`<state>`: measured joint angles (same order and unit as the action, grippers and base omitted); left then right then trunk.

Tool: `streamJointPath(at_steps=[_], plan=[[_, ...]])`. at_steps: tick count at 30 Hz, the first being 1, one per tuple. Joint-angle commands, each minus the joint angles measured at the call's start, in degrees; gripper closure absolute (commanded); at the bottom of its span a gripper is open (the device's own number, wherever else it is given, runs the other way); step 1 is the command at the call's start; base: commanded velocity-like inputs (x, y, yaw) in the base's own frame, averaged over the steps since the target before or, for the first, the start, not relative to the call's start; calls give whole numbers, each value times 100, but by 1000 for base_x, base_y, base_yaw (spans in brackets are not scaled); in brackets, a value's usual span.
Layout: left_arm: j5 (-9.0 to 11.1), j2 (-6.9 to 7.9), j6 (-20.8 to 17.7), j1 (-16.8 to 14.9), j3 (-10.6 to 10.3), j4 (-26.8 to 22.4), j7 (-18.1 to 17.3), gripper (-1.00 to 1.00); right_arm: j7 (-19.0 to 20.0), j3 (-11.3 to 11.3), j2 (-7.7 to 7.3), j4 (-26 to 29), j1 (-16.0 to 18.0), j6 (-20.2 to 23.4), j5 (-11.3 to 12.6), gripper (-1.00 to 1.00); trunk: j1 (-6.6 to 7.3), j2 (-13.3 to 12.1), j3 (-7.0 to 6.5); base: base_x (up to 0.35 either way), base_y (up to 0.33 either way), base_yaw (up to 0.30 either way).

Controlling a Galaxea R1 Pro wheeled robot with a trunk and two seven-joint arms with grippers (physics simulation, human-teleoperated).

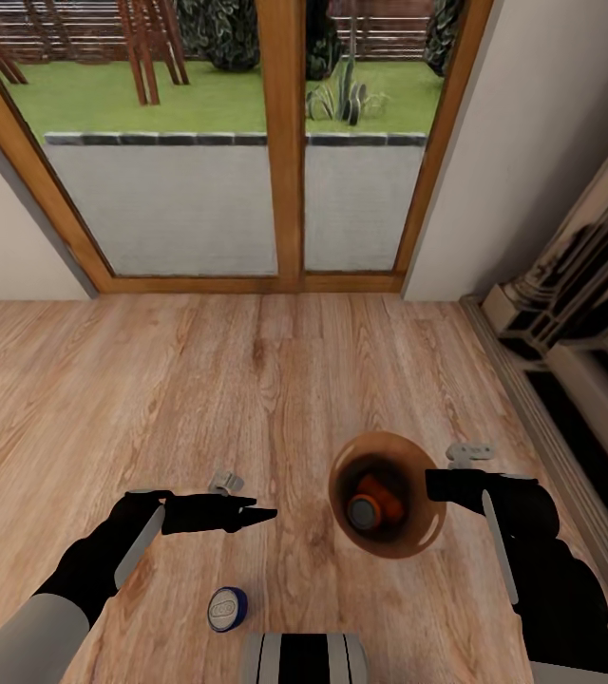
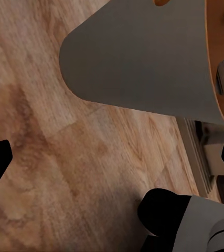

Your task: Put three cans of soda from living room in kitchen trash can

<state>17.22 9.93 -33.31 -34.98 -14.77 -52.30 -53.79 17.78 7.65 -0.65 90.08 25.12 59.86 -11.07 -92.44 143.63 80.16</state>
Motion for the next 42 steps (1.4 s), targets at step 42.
streamJointPath(at_steps=[42], plan=[[-17, -4, 0, 0, 0, -4, -9, -100, 25, 0, -5, 1, 2, 14, 117, 100, 1, 0, 313, 0, 0, 0]])
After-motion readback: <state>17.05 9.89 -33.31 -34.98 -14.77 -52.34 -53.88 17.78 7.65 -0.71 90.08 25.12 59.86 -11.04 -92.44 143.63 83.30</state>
